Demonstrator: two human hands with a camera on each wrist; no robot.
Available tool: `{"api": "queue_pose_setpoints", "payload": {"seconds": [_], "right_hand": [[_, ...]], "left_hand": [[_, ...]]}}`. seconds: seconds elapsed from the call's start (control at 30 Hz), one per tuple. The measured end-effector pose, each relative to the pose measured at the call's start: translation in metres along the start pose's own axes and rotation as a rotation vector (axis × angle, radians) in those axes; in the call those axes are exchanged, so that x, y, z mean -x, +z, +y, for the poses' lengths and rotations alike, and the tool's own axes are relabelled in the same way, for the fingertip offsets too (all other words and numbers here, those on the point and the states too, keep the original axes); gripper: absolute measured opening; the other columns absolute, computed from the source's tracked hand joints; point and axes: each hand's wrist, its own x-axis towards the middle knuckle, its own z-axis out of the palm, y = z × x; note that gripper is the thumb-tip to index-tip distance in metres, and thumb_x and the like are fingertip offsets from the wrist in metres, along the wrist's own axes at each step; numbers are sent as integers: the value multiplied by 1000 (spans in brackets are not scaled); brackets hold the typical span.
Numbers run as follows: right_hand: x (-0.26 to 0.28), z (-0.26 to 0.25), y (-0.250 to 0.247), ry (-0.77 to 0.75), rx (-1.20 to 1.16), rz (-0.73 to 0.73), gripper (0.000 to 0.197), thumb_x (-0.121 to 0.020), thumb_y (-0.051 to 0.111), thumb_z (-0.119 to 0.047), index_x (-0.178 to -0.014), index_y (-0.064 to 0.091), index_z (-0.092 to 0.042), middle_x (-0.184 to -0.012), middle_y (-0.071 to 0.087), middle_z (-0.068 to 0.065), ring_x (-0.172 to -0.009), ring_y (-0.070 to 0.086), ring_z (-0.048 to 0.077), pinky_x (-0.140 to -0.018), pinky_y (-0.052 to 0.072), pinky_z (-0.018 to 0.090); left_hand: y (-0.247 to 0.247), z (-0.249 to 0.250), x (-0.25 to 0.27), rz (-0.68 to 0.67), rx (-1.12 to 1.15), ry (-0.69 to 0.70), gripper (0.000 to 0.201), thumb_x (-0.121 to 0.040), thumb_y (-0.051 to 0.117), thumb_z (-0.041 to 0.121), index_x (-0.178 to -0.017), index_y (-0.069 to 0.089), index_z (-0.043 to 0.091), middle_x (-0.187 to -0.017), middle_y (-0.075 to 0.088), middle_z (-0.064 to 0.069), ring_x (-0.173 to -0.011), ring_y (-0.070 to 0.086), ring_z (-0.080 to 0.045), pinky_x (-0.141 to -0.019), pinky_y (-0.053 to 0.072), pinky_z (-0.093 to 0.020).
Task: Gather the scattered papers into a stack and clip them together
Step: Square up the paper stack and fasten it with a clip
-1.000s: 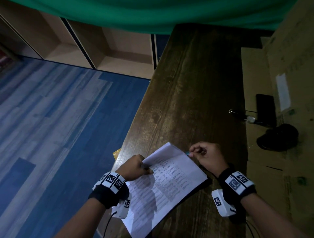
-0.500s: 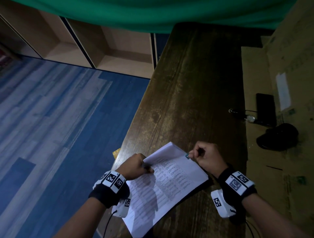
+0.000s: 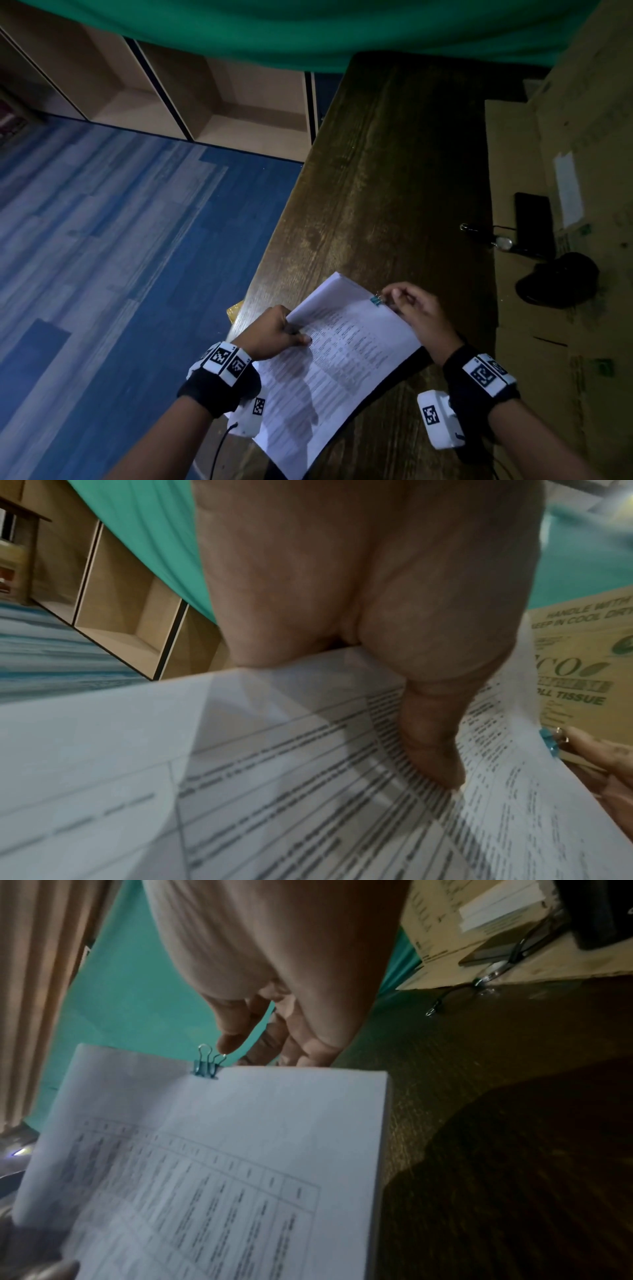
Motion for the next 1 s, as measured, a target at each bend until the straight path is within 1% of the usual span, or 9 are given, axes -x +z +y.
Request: {"api": "queue_pose_setpoints", "payload": {"seconds": [0.13,0.27,0.43,0.5,0.57,0.7,0.8,0.93,1.0], "right_hand": [[2,-2,7,38,-73,50,15,-96,53,-20,-93,68,-18,-96,71,5,-91,66,19,-77,51,29],[3,-7,6,104,-125,75,14,-90,62,-22,-100,70,-15,-97,72,9,-91,68,24,-77,54,33],[8,-10,8,139,-37,-10,19,-92,59,-29,-101,73,-20,-90,73,-2,-82,68,14,-64,49,21],[8,-10,10,112,-47,-27,19,-94,56,-29,-94,74,-23,-85,74,-8,-78,68,6,-67,49,21],[8,-8,12,106,-99,-32,22,-95,52,-30,-93,74,-23,-88,76,-5,-81,69,6,-71,50,21],[7,-8,11,114,-130,-84,19,-93,57,-23,-103,72,-19,-98,75,3,-85,70,11,-65,53,16],[6,-7,11,83,-103,-95,26,-86,67,-15,-112,69,-13,-99,74,-1,-86,71,6,-64,52,14],[4,-3,16,60,44,-128,18,-80,75,-19,-97,72,-14,-89,75,2,-82,73,8,-62,53,16],[4,-1,20,52,43,-132,16,-80,75,-20,-95,72,-15,-89,75,2,-83,73,8,-66,53,18]], "left_hand": [[1,-2,0,10,4,-18,51,-79,81,26,-49,39,25,-43,39,14,-46,34,-5,-53,29,-28],[3,-1,1,29,0,-17,49,-78,81,25,-49,41,27,-41,42,15,-43,35,-3,-54,29,-27],[5,7,2,80,-39,-49,47,-80,81,23,-51,44,26,-46,44,13,-40,43,1,-49,30,-19],[4,9,2,102,-27,-70,49,-80,80,22,-49,43,23,-39,45,14,-38,43,1,-46,29,-16],[3,8,1,94,-5,-67,51,-81,79,19,-47,41,21,-36,43,15,-37,41,1,-45,29,-16],[1,3,0,61,13,-61,48,-81,79,19,-49,44,20,-38,44,17,-39,40,0,-46,30,-16],[3,1,0,41,3,-31,49,-79,81,23,-49,42,23,-39,45,17,-41,40,0,-49,30,-18],[6,3,-1,35,14,-26,48,-78,82,23,-50,43,24,-42,44,14,-41,40,1,-50,31,-20],[7,6,-2,25,7,-17,49,-78,82,23,-49,43,24,-44,43,13,-41,39,0,-51,31,-23]]}}
